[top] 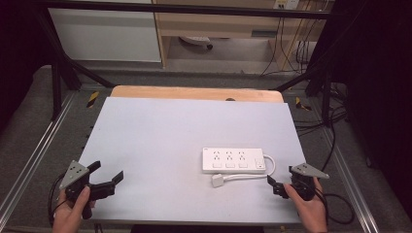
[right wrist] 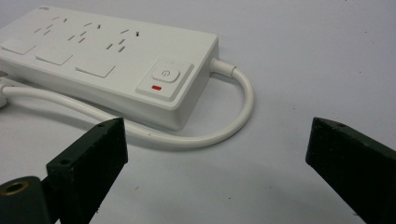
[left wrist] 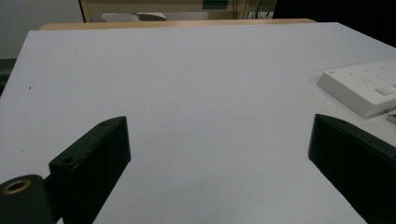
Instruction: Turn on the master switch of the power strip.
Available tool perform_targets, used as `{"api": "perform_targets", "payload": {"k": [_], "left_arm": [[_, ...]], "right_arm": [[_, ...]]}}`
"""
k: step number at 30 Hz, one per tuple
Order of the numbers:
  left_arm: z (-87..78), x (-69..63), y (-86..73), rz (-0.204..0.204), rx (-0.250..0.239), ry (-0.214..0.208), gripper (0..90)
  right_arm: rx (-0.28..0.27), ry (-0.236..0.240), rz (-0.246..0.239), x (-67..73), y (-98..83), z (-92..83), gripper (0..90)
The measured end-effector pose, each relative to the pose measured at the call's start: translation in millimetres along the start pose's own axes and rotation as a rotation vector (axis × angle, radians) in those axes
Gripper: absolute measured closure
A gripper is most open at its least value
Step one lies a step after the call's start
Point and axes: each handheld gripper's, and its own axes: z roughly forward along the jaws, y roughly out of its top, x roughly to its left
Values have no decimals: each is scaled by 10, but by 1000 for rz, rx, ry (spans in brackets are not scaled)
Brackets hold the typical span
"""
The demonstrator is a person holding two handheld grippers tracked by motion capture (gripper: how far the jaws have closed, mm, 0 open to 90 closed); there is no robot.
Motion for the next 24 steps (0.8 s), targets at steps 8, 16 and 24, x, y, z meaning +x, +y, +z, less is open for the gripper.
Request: {"api": "perform_targets", "payload": {"k": [8, 16, 24], "left_arm": [[-3, -1, 1, 0, -3, 0, 57], [-10, 3, -2, -5, -4, 0, 56], [-4, 6, -1, -5, -5, 0, 56]], "right_arm": [[-54, -8, 17, -24, 24, -71, 58], [-134, -6, 29, -30, 86, -162, 49], [-162, -9, 52, -37, 122, -194, 37]]}}
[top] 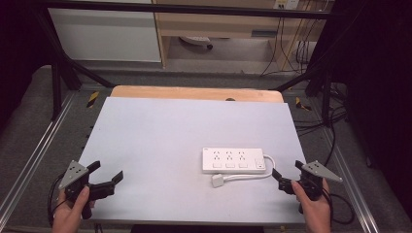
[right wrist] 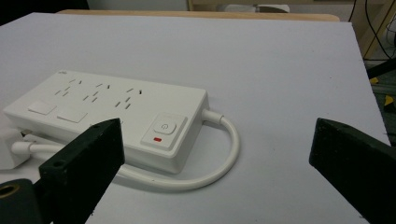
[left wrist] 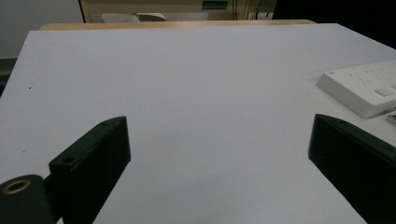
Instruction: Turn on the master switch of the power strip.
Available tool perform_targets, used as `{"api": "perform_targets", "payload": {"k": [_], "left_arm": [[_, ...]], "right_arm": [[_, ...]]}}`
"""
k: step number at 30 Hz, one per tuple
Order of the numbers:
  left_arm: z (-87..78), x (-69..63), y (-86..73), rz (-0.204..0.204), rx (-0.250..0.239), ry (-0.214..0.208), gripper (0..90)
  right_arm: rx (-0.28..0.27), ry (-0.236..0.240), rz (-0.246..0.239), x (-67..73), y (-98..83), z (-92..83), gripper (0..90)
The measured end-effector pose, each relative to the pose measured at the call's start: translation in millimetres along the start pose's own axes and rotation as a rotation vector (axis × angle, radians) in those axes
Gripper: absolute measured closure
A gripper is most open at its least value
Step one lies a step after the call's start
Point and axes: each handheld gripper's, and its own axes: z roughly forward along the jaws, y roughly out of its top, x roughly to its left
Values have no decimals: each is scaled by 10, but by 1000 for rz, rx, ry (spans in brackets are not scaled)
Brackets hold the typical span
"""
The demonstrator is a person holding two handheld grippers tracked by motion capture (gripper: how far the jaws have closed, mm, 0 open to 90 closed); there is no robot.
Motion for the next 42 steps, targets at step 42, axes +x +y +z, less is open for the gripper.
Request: {"api": "perform_targets", "payload": {"k": [42], "left_arm": [[3, 3, -2, 2, 6, -3, 56]], "right_arm": [[-51, 12, -9, 116, 220, 55, 64]]}}
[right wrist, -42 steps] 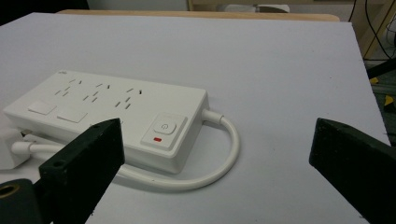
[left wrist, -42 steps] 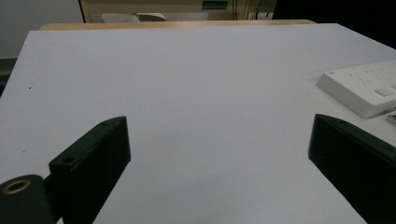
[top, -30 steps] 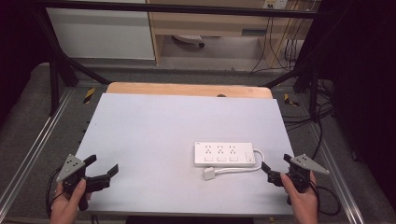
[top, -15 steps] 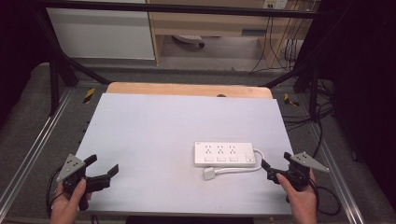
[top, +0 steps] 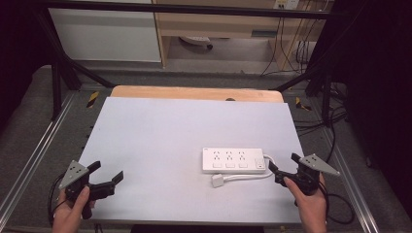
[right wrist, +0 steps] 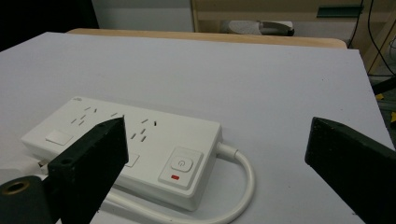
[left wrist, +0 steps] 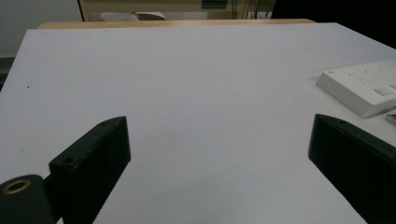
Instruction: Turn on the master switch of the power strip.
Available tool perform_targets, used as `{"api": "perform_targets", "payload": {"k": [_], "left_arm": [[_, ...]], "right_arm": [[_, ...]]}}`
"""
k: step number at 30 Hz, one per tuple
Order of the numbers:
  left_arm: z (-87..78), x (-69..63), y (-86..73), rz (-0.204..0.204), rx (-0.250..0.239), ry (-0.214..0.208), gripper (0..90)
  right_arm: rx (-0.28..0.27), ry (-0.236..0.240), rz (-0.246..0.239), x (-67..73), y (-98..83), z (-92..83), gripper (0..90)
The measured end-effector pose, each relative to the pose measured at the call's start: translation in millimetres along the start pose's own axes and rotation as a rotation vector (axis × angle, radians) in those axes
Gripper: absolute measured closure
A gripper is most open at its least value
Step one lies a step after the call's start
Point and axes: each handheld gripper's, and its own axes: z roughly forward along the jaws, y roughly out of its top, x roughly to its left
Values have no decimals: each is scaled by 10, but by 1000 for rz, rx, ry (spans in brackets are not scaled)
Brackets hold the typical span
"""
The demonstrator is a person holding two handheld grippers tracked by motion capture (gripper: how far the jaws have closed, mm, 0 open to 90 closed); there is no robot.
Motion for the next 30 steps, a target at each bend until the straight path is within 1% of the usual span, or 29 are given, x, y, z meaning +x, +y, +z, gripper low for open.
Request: {"api": "perform_targets", "payload": {"k": [2, 6, 7, 8, 10, 13, 14, 15, 17, 18, 19, 20, 21, 22, 25, 26, 27, 29, 30], "left_arm": [[4, 1, -1, -5, -1, -2, 56], [3, -6, -1, -3, 0, -1, 56], [0, -4, 0, 0, 2, 0, 56], [-1, -4, 0, 1, 1, 0, 56], [-1, -3, 0, 1, 2, 2, 56], [3, -6, 0, 0, 1, -1, 56], [3, -7, 0, 0, 2, -2, 56], [2, -7, -1, 1, 2, -2, 56], [2, -6, -1, 0, 1, -2, 56], [3, -6, -1, -2, 1, 0, 56], [3, -6, -2, -3, 1, 0, 56], [2, -6, -1, -2, 1, 0, 56], [2, -6, -1, -2, 1, 0, 56], [3, -7, -1, -2, 1, 0, 56], [4, -7, -1, 0, 2, 1, 56], [4, -7, -1, 0, 2, 0, 56], [4, -7, -2, 0, 2, 1, 56], [3, -7, -2, 0, 2, 0, 56], [3, -7, -2, 0, 2, 0, 56]], "right_arm": [[0, 1, 8, 2, 9, 3, 65], [-1, 6, 7, -2, 23, 5, 81], [-2, 11, 2, 8, 42, 4, 103], [-2, 11, 2, 8, 42, 4, 103], [-9, 17, -1, 15, 78, 7, 147], [-7, 23, 0, 29, 96, 15, 172], [1, 26, -13, 41, 103, 32, 198], [1, 26, -13, 41, 103, 32, 198], [7, 33, -14, 61, 120, 54, 260], [7, 33, -14, 61, 120, 54, 260], [13, 33, -21, 72, 139, 78, 306], [13, 33, -21, 72, 139, 78, 306], [14, 35, -23, 83, 154, 106, 353], [14, 35, -23, 83, 154, 106, 353], [19, 36, -35, 108, 167, 149, 424], [22, 34, -40, 126, 176, 178, 466], [23, 37, -42, 136, 180, 191, 489], [26, 43, -50, 151, 190, 214, 521], [26, 43, -50, 151, 190, 214, 521]]}}
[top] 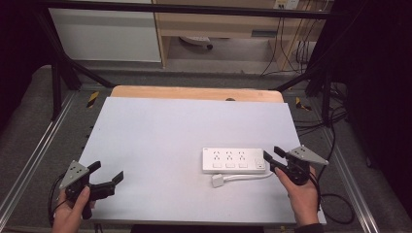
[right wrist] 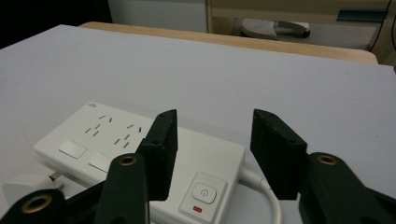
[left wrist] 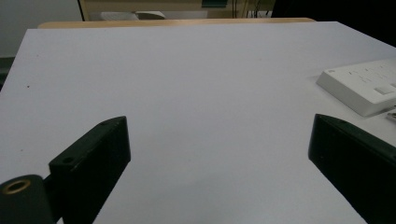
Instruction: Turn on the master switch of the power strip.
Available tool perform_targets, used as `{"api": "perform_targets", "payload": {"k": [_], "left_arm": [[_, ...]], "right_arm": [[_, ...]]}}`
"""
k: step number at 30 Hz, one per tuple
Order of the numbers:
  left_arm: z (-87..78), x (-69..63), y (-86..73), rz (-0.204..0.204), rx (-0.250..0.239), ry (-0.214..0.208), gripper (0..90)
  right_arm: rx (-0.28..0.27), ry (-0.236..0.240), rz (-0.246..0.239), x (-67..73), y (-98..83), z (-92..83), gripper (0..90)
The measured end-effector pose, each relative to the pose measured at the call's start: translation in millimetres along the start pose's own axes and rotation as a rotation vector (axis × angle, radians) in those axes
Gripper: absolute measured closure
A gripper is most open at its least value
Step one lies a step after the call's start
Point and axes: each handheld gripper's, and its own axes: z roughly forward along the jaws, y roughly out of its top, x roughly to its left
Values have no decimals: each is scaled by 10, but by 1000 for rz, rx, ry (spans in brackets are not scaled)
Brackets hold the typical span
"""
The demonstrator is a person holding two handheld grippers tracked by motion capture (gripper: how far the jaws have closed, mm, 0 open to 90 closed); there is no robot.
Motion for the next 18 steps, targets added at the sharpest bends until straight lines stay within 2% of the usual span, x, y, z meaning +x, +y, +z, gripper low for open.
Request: {"api": "perform_targets", "payload": {"k": [2, 8, 18], "left_arm": [[1, -1, 0, -2, 0, -1, 56], [0, 0, 0, 0, 0, 0, 56], [-2, 0, 1, 2, 1, 0, 56]], "right_arm": [[4, 9, -7, 19, 11, 34, 581], [16, 21, -20, 55, 14, 97, 670], [35, 30, -28, 78, -17, 154, 751]]}}
